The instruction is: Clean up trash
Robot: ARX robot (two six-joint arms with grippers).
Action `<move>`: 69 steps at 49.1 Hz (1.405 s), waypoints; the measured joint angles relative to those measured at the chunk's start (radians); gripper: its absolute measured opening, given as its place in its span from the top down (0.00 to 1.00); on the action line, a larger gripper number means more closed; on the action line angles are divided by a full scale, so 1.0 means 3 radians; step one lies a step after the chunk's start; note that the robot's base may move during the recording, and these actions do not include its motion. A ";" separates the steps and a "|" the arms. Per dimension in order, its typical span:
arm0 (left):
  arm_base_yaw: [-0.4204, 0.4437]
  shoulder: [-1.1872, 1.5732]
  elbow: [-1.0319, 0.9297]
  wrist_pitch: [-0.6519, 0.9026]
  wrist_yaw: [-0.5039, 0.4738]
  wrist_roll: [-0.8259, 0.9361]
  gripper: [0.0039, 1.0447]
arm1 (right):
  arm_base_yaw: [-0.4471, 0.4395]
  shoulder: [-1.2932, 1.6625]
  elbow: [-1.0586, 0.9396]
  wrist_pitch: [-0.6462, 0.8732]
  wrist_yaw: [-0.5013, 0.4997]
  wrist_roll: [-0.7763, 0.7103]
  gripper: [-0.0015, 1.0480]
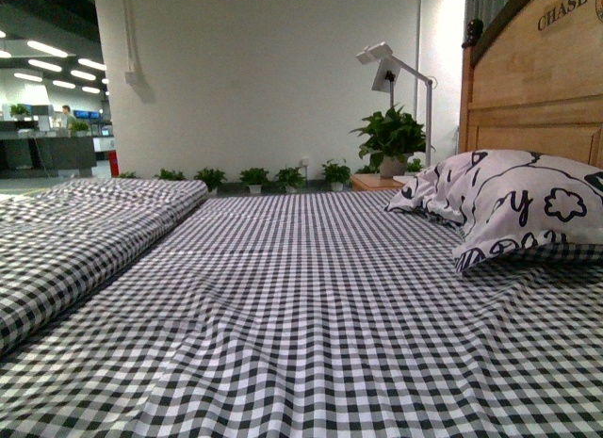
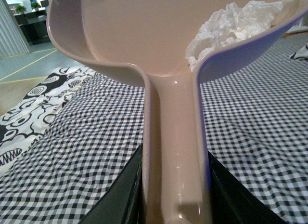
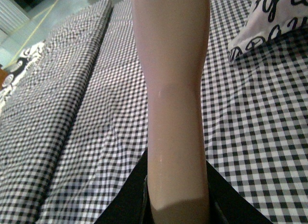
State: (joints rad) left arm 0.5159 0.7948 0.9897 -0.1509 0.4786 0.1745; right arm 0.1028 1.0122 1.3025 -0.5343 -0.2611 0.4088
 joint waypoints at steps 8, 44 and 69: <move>-0.0142 -0.0317 0.0051 -0.0210 -0.0027 -0.0117 0.73 | -0.0200 -0.0175 0.0164 -0.0072 -0.0060 0.0090 0.82; -0.2083 -0.0600 0.0125 -0.0425 -0.1504 -0.0367 0.73 | -0.0988 -0.0566 0.0444 -0.0543 -0.0720 0.0184 0.82; -0.2677 -0.0605 0.0046 -0.0369 -0.2042 -0.0445 0.73 | -0.1035 -0.0581 0.0523 -0.0547 -0.0750 0.0154 0.82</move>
State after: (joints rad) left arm -0.2871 0.6132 1.0035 -0.2615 -0.1341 0.0410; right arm -0.2077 0.8379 1.4593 -0.6983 -0.4862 0.4549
